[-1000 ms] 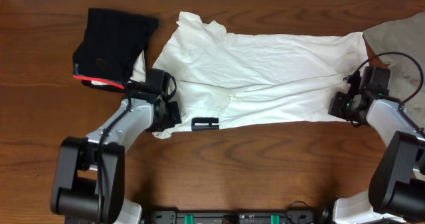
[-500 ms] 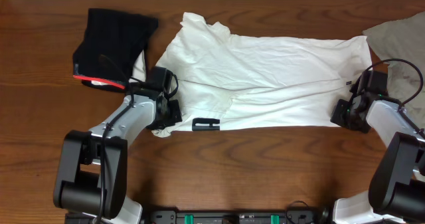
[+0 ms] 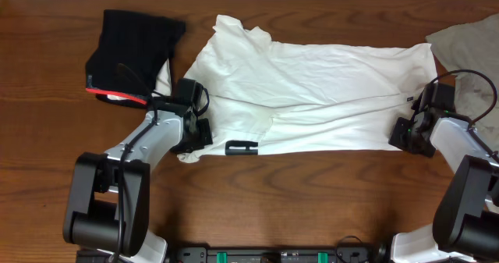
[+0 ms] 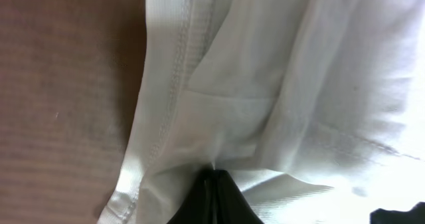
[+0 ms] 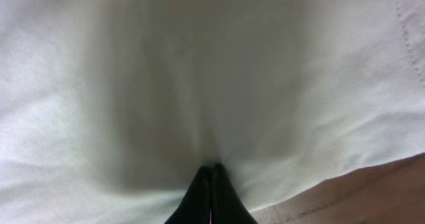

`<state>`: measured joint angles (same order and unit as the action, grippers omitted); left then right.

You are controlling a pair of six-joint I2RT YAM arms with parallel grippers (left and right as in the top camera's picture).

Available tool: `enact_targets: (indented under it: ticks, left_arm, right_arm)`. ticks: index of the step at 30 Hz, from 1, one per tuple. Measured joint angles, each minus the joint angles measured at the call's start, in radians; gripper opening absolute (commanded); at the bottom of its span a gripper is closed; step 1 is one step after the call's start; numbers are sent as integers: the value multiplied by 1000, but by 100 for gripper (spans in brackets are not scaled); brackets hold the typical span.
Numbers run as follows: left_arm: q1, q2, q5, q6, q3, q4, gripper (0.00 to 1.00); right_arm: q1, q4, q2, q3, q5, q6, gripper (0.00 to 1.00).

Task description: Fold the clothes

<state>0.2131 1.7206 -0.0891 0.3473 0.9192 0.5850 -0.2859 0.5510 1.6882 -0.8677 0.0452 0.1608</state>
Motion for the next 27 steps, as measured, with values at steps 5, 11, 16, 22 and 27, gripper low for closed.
enact_targets:
  ticks: [5,11,16,22,27]
  left_arm:
    - [0,0,10,17,3,60,6]
    - [0,2,21,22,3,150,6]
    - [-1,6,26,23,3,214,6]
    - [-1,2,30,23,-10,276,6]
    - [-2,-97,38,26,-23,306,6]
  right_arm:
    - [0,41,0,-7,0,0,1]
    - [0,204,2,-36,5,16,1]
    - [-4,308,4,-66,11,61,1]
    - [-11,342,5,-67,15,85,1]
    - [-11,371,5,-87,15,92,1]
